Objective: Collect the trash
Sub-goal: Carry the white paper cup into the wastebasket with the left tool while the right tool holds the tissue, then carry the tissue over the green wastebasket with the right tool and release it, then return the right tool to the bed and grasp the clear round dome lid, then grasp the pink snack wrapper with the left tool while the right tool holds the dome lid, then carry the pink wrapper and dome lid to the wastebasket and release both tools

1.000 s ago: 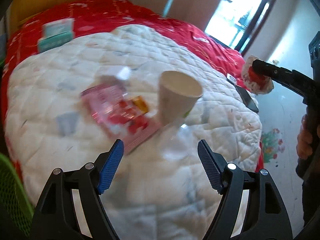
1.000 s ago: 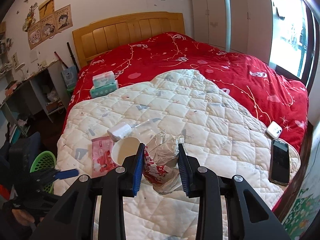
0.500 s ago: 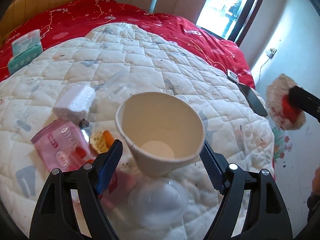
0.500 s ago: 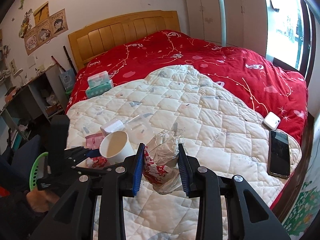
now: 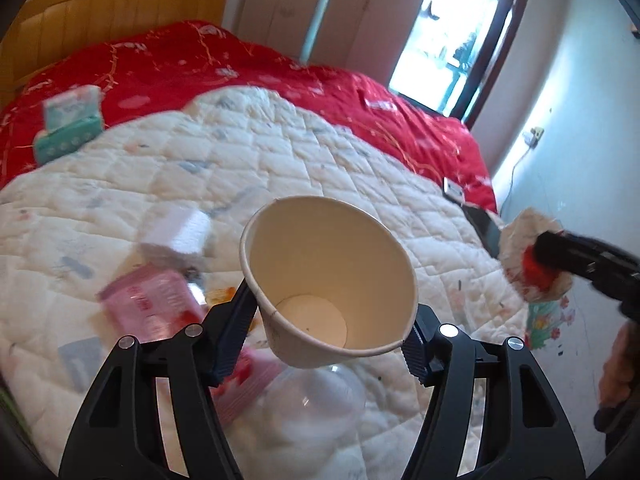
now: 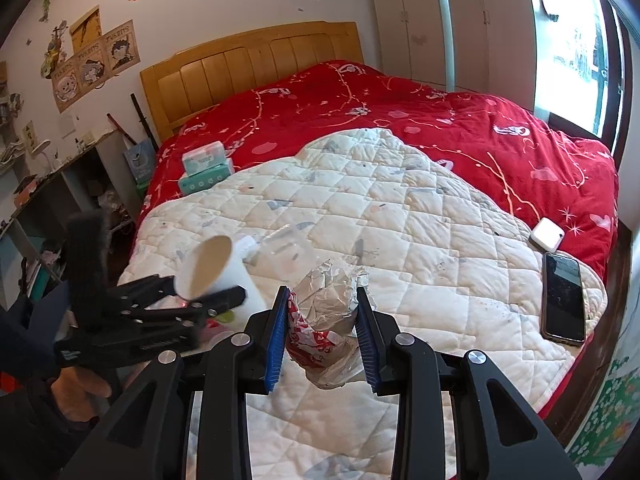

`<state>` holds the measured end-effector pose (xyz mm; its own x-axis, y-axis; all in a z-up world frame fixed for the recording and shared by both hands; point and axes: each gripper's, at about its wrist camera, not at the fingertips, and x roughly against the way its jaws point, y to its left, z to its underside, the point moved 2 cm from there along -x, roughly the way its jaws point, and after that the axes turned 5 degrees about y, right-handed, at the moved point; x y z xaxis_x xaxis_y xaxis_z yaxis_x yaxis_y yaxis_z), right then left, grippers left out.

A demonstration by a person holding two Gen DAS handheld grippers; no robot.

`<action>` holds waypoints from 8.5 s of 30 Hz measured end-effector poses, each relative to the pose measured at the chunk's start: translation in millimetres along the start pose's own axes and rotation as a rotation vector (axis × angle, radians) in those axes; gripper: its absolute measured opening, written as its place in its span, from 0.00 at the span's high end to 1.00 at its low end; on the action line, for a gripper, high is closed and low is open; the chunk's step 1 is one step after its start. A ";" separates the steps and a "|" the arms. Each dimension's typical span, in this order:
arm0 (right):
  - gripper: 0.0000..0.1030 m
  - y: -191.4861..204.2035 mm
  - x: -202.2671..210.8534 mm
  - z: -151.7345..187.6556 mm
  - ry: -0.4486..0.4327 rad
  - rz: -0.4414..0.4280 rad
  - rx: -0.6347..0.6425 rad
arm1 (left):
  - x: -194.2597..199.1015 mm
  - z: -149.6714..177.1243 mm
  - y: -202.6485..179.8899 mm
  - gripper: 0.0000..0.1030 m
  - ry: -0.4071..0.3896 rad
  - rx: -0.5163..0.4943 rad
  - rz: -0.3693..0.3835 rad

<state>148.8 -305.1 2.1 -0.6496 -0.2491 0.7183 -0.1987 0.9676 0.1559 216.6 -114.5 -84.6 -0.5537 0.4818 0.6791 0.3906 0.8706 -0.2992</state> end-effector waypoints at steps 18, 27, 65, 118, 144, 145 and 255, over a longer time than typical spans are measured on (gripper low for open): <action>0.70 123.1 -10.9 10.5 0.026 -0.178 0.137 | 172.5 88.4 126.1 0.37 -0.108 0.243 -0.308; 0.70 185.1 -22.7 14.8 0.061 -0.241 0.223 | 212.9 156.1 214.5 0.37 -0.026 0.449 -0.457; 0.69 370.7 -88.5 52.3 0.233 -0.453 0.436 | 285.7 269.0 280.7 0.26 -0.007 0.746 -0.549; 0.10 180.4 -90.8 45.0 0.172 -0.116 0.230 | 235.9 216.1 215.7 0.20 0.027 0.602 -0.454; 0.46 96.3 -141.6 56.5 0.296 -0.044 0.157 | 159.7 136.7 161.4 0.20 0.092 0.474 -0.354; 0.46 95.0 -140.8 56.7 0.295 -0.048 0.157 | 155.0 131.3 157.4 0.20 0.093 0.461 -0.349; 0.46 354.1 -100.1 67.7 0.249 -0.393 0.459 | 284.4 267.3 308.2 0.55 -0.023 0.791 -0.628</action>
<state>93.8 59.6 -60.4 -0.2860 -0.5106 0.8108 -0.7158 0.6764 0.1734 -17.1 317.5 -162.9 -0.5087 -0.0922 0.8560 -0.5717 0.7796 -0.2558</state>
